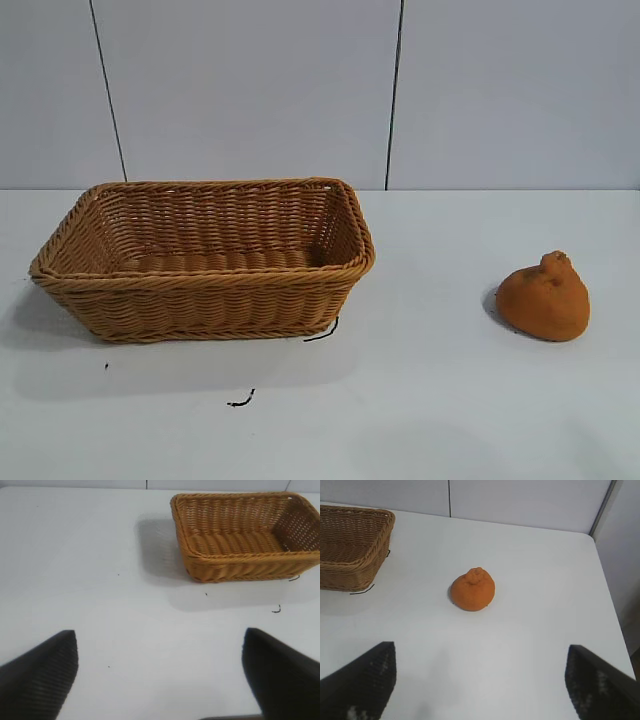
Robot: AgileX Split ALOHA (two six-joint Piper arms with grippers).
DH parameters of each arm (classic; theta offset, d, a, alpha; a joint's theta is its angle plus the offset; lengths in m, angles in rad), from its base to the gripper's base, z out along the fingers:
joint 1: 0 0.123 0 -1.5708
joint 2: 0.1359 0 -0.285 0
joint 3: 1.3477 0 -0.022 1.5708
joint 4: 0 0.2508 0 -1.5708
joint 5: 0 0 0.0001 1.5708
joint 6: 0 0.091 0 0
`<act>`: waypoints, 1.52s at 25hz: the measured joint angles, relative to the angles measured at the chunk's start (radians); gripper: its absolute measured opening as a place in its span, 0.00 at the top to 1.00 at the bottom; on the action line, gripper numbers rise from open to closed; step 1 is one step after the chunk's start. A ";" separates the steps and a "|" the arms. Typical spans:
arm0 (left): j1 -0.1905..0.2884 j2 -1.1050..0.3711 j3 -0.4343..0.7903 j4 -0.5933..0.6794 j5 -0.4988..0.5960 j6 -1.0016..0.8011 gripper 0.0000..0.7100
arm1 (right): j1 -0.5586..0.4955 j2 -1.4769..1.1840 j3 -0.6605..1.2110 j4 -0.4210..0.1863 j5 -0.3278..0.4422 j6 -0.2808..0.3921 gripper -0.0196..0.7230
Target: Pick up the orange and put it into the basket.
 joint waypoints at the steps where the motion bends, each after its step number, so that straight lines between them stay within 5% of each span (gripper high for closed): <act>1: 0.000 0.000 0.000 0.000 0.000 0.000 0.10 | 0.000 0.000 0.000 0.000 0.000 0.000 0.09; 10: 0.000 0.000 0.000 0.000 0.000 0.000 0.10 | 0.000 0.001 -0.006 -0.017 -0.006 0.000 0.09; 18: 0.000 0.000 0.000 0.000 0.001 0.000 0.10 | 0.000 0.546 -0.219 -0.020 0.000 0.072 0.09; 38: 0.000 0.000 0.000 0.000 0.002 0.000 0.10 | 0.000 1.756 -0.904 0.037 -0.010 0.090 0.09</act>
